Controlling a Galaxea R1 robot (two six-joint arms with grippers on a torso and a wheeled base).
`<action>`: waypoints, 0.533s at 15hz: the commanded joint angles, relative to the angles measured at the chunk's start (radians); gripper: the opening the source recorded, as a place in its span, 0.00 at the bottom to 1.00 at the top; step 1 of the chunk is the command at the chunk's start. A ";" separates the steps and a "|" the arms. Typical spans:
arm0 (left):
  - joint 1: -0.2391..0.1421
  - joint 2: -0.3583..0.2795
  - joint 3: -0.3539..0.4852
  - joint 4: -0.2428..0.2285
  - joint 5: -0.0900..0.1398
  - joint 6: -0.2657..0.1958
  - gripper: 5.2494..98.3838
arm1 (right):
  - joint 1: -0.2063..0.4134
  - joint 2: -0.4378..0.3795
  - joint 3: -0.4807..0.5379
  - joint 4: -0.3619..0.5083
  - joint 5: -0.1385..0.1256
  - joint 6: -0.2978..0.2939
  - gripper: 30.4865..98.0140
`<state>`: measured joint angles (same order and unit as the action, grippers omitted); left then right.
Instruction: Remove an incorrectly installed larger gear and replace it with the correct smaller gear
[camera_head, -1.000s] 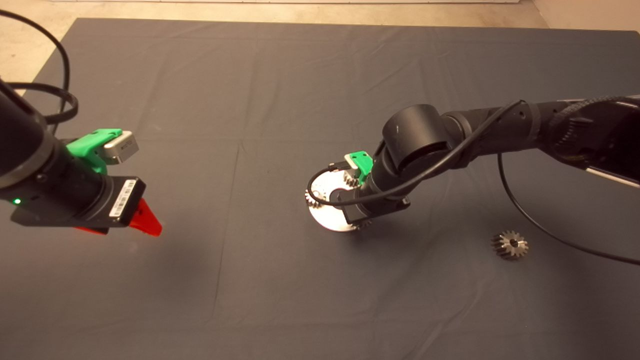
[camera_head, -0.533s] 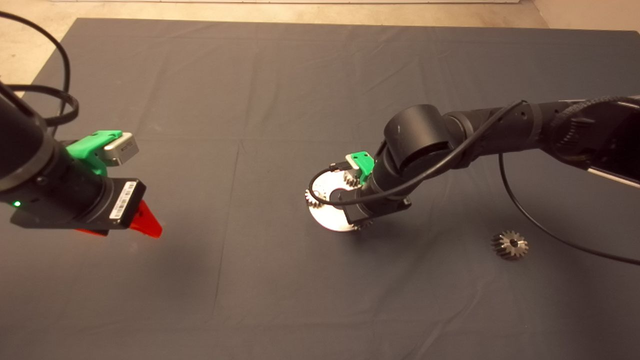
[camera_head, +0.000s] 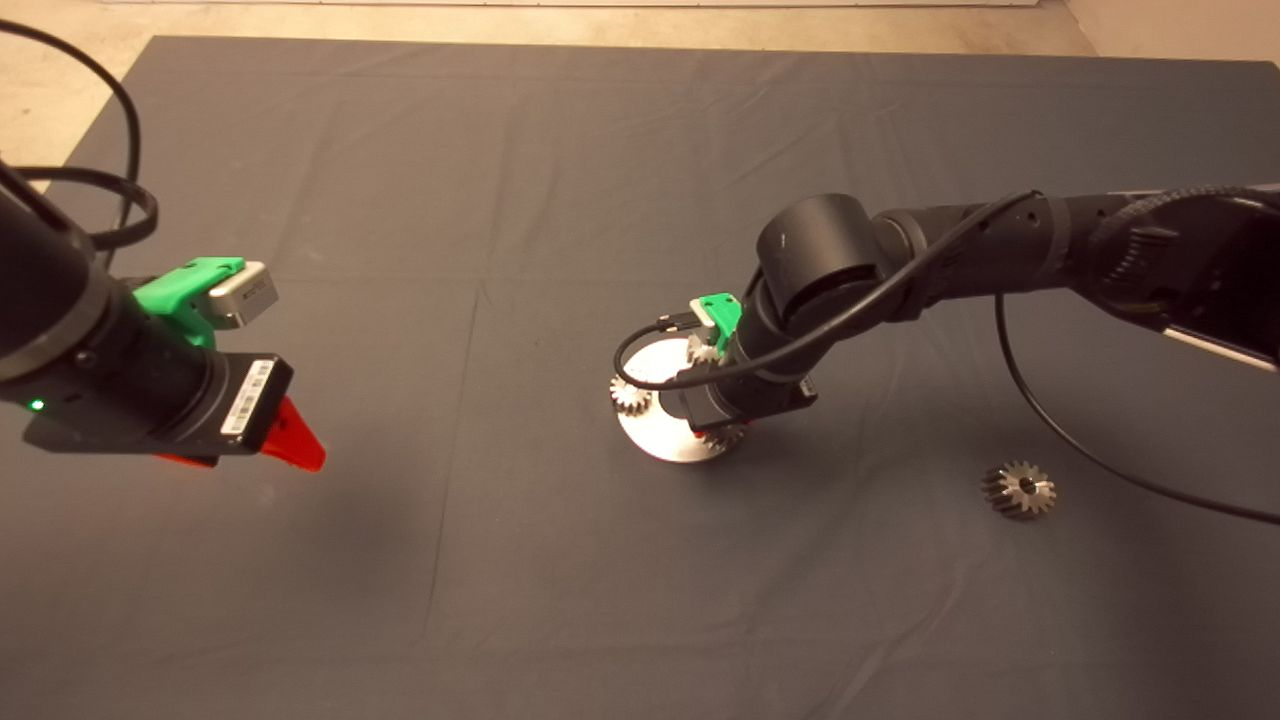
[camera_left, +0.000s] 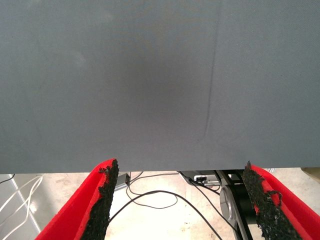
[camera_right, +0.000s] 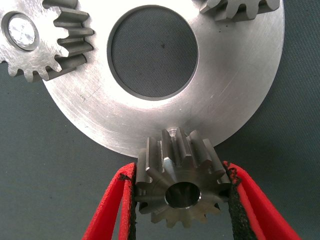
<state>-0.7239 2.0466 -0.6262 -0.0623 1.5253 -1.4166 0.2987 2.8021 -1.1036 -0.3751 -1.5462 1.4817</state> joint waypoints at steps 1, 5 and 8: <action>-0.017 -0.002 0.004 0.007 0.133 0.002 0.63 | 0.020 0.050 -0.008 -0.025 0.015 -0.001 0.08; -0.017 -0.004 0.005 0.007 0.133 0.002 0.63 | -0.010 0.063 -0.018 -0.028 0.014 0.000 0.08; -0.017 -0.003 0.011 0.007 0.133 -0.001 0.63 | -0.019 0.051 -0.002 -0.028 0.012 0.006 0.08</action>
<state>-0.7238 2.0440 -0.6262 -0.0596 1.5253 -1.4162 0.2745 2.8615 -1.1227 -0.3912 -1.5328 1.4821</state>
